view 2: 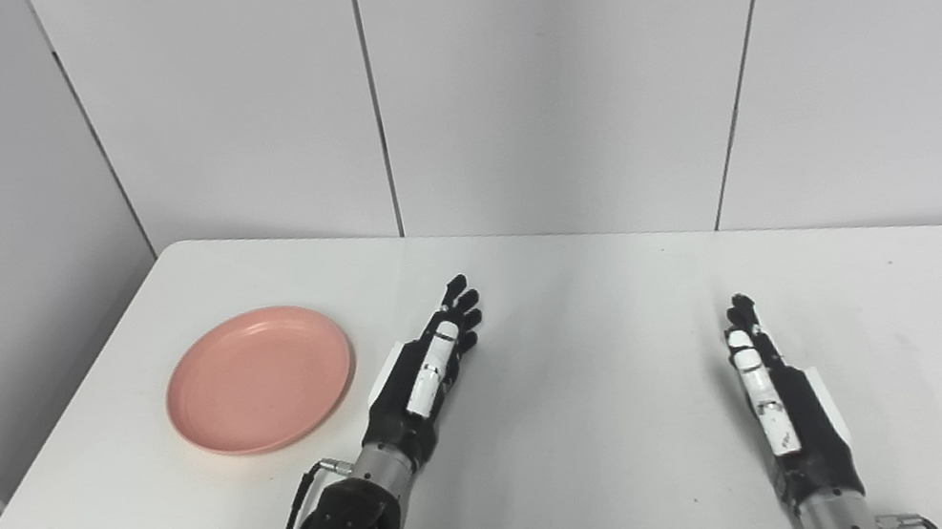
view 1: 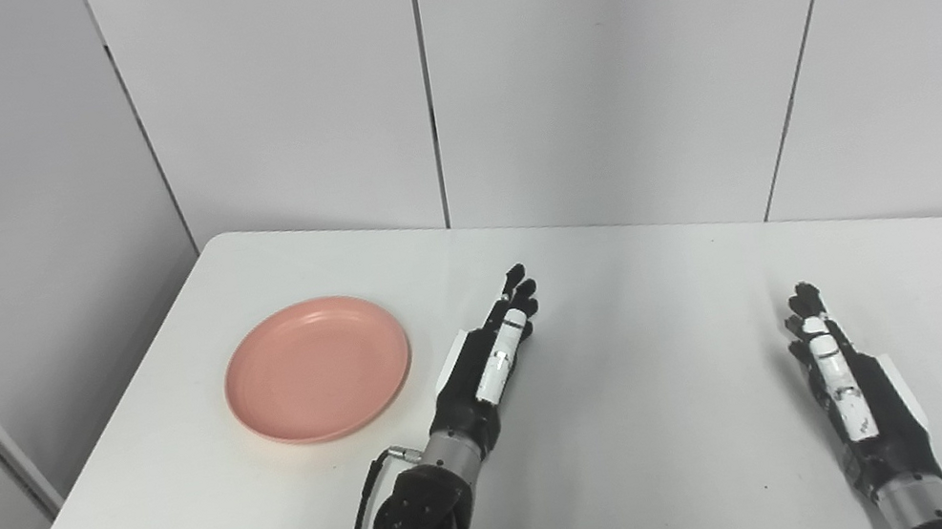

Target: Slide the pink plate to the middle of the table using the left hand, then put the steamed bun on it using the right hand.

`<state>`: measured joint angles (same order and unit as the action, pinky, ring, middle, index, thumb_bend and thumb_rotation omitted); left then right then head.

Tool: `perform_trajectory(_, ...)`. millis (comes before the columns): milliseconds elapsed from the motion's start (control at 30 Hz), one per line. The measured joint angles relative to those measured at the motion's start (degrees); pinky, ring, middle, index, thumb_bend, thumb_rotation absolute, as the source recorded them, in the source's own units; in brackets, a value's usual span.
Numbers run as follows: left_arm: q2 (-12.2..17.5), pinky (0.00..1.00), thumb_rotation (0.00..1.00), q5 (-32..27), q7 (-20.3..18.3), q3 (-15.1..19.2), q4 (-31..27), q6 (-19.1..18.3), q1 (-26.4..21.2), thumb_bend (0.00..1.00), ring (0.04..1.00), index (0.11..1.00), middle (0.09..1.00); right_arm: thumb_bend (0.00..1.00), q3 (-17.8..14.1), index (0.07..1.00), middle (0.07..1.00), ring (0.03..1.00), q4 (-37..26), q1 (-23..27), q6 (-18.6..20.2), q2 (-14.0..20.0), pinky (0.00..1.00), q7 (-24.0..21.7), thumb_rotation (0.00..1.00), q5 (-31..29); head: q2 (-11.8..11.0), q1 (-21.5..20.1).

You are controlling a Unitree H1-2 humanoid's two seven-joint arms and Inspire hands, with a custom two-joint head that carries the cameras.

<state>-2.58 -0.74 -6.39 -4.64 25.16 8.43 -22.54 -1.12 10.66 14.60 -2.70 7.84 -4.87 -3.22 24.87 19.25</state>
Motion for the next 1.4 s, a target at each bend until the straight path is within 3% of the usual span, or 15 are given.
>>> perform_trajectory(100, -0.66, 0.97, 1.00, 0.05, 0.44, -0.32, -3.77, -1.42, 1.50, 0.38, 0.969, 0.991, 0.979, 0.13, 0.02, 1.000, 1.000, 0.998, -0.13, 0.08, 0.00, 0.03, 1.00, -0.05, 1.00, 0.11, 0.97, 0.26)
perform_trajectory(367, -1.12, 0.96, 1.00, 0.15, 1.53, 0.10, -12.83, -7.32, 5.19, 0.41, 0.964, 0.979, 0.966, 0.15, -0.05, 1.000, 1.000, 1.000, 0.25, 0.46, 0.00, 0.43, 1.00, -0.65, 1.00, -0.10, 0.97, 0.88)
perform_trajectory(533, -0.84, 0.96, 1.00, 0.99, 2.99, 1.28, -18.18, -8.06, 3.31, 0.46, 0.940, 0.958, 0.943, 0.17, -0.24, 1.000, 1.000, 1.000, 1.36, 1.14, -0.39, 1.06, 1.00, -1.06, 1.00, -0.21, 0.97, 1.58)
perform_trajectory(800, -1.34, 0.96, 1.00, 2.24, 5.09, 2.18, -29.77, -13.22, 1.60, 0.48, 0.934, 0.952, 0.941, 0.15, -0.70, 1.000, 1.000, 0.997, 2.53, 1.79, -0.69, 1.63, 1.00, -1.89, 1.00, -0.36, 0.53, 2.81)
perform_trajectory(1033, -1.17, 1.00, 1.00, 1.61, 6.25, 5.47, -36.44, -16.09, 1.61, 0.49, 0.941, 0.964, 0.954, 0.15, -0.79, 1.000, 1.000, 1.000, 2.34, 1.78, -0.66, 1.91, 1.00, -2.10, 1.00, -0.38, -0.09, 4.04)
perform_trajectory(1400, 0.86, 0.96, 1.00, -0.35, 9.15, 12.89, -39.28, -17.55, 1.61, 0.45, 0.922, 0.950, 0.937, 0.15, -1.22, 1.000, 1.000, 1.000, 2.00, 1.62, -0.43, 2.06, 1.00, -2.11, 1.00, -0.78, 0.09, 4.66)
